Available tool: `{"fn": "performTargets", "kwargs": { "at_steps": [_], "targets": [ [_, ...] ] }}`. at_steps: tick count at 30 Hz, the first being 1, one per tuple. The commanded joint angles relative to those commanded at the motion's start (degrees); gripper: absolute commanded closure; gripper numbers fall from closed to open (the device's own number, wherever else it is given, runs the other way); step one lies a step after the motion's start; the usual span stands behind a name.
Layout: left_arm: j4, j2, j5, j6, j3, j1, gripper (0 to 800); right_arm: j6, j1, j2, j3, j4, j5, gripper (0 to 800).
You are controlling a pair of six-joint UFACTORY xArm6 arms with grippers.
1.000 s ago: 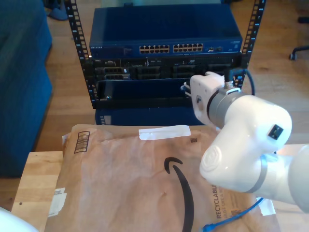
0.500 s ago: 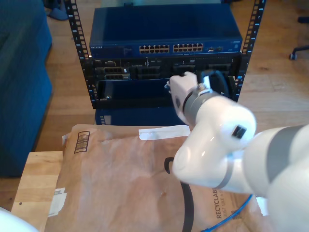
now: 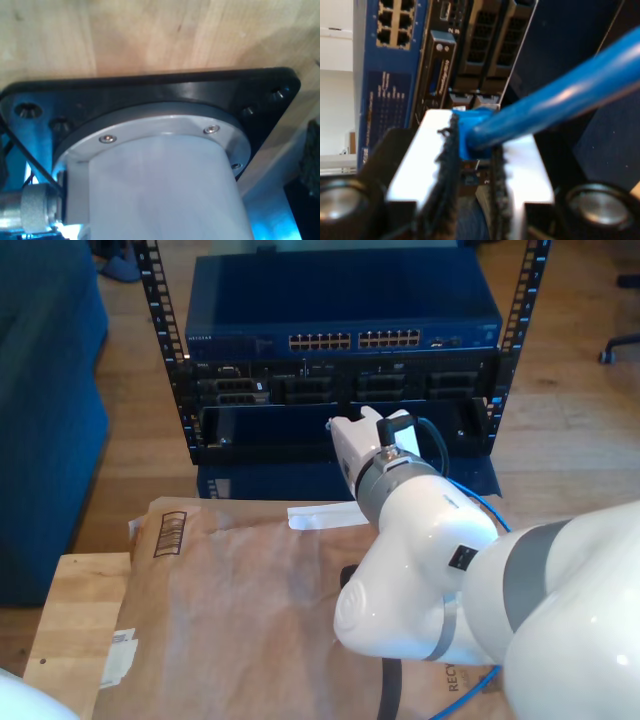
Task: Grab the cable and plug it in
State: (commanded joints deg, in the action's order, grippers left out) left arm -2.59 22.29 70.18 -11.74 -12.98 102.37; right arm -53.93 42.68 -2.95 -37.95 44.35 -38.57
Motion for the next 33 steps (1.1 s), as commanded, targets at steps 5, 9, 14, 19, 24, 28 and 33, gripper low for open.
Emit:
{"fn": "performTargets", "kwargs": {
  "at_steps": [5, 9, 14, 19, 24, 28, 33],
  "targets": [
    [0.0, 0.0, 0.0, 0.0, 0.0, 0.0, 1, 0.2, 0.1, 2.4, -2.2, 0.1, 0.2, 800],
    [0.0, 0.0, 0.0, 0.0, 0.0, 0.0, 1, 0.2, -0.2, 2.3, -3.1, 0.5, 0.1, 800],
    [0.0, 0.0, 0.0, 0.0, 0.0, 0.0, 1, 0.1, -0.3, 2.5, -3.8, 0.5, 0.4, 800],
    [0.0, 0.0, 0.0, 0.0, 0.0, 0.0, 1, -0.2, -0.1, 2.0, -3.2, 0.5, 0.2, 800],
    [0.0, 0.0, 0.0, 0.0, 0.0, 0.0, 1, -0.4, 0.0, 2.0, -3.4, 0.6, -0.9, 800],
    [0.0, 0.0, 0.0, 0.0, 0.0, 0.0, 1, -0.6, 2.2, 2.1, -2.5, 0.9, -5.8, 800],
    [0.0, 0.0, 0.0, 0.0, 0.0, 0.0, 1, -6.3, 2.1, 2.5, -0.4, 0.3, -6.4, 800]
  ]
}}
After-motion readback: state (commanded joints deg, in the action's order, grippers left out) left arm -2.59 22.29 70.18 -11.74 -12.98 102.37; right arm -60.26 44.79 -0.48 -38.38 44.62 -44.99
